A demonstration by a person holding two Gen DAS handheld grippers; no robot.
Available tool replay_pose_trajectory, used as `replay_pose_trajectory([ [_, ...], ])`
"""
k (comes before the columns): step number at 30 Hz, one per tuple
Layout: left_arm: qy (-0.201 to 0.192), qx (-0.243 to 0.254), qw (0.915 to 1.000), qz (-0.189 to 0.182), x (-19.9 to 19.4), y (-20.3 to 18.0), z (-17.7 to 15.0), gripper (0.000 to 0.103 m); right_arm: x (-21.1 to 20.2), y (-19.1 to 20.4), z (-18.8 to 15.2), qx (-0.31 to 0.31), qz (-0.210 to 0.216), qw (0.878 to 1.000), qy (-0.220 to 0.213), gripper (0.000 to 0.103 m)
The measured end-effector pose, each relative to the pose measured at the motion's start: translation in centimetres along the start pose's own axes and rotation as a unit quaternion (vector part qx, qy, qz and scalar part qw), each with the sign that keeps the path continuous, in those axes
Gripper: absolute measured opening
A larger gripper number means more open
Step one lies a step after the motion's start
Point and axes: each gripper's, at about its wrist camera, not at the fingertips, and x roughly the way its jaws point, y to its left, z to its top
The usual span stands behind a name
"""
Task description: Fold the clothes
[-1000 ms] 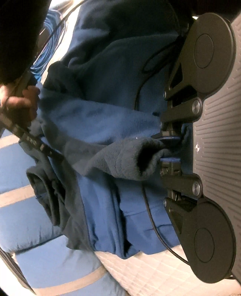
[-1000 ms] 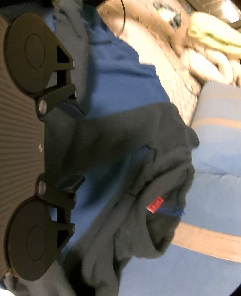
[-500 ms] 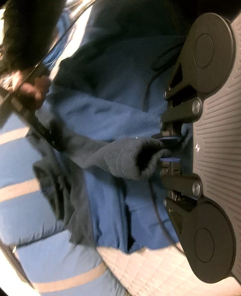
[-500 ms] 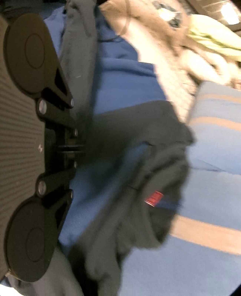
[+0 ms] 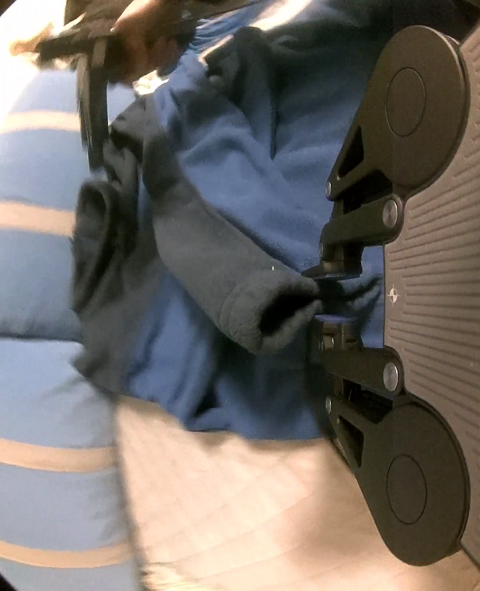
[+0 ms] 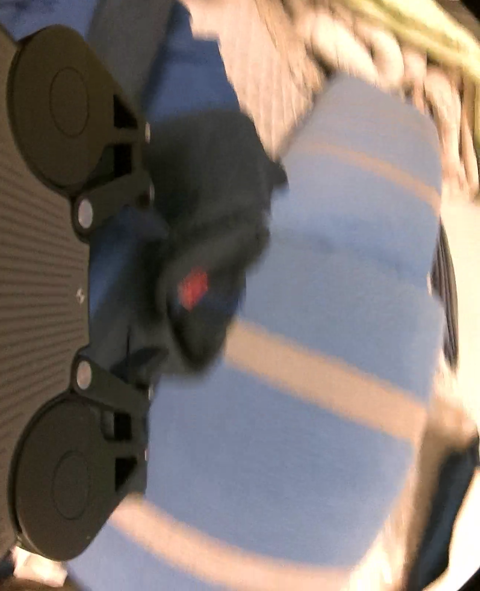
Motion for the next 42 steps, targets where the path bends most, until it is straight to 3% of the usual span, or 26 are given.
replay_pose_trajectory([
  [5,0.058,-0.106,0.99,-0.073,0.8,2.7,0.6,0.013,-4.1,-4.5,-2.9,0.011,-0.115,0.993,0.013,0.101],
  [12,0.062,-0.19,0.969,-0.146,0.7,5.7,1.1,0.013,-8.2,-9.1,-9.9,0.006,-0.224,0.972,0.075,0.103],
  [17,0.035,-0.236,0.9518,-0.193,0.3,7.1,1.6,0.013,-8.7,-10.1,-14.1,0.036,-0.195,0.973,0.114,0.103],
  [21,0.013,-0.261,0.9412,-0.214,0.0,7.8,2.0,0.013,-7.8,-9.4,-15.7,0.061,-0.141,0.981,0.117,0.103],
  [25,-0.002,-0.274,0.934,-0.229,0.1,8.2,2.4,0.013,-6.5,-9.4,-16.2,0.103,-0.119,0.982,0.103,0.103],
  [31,-0.01,-0.286,0.9353,-0.208,0.3,8.7,2.6,0.013,-4.8,-10.0,-16.5,0.11,-0.16,0.978,0.079,0.103],
  [35,0.001,-0.287,0.9443,-0.161,0.8,9.2,2.8,0.012,-5.0,-11.5,-16.6,0.115,-0.191,0.974,0.048,0.103],
  [37,0.006,-0.282,0.9486,-0.143,1.3,9.2,2.8,0.012,-5.1,-13.0,-16.6,0.134,-0.173,0.975,0.045,0.103],
  [38,0.01,-0.281,0.9496,-0.139,1.5,9.3,2.8,0.012,-4.9,-12.7,-16.6,0.103,-0.18,0.977,0.045,0.103],
  [40,0.017,-0.279,0.9521,-0.125,1.9,9.3,2.8,0.012,-4.2,-10.3,-17.1,-0.035,-0.212,0.976,0.04,0.103],
  [42,0.018,-0.281,0.9516,-0.124,2.1,9.6,2.8,0.012,-3.4,-7.2,-18.1,-0.195,-0.246,0.949,0.025,0.103],
])
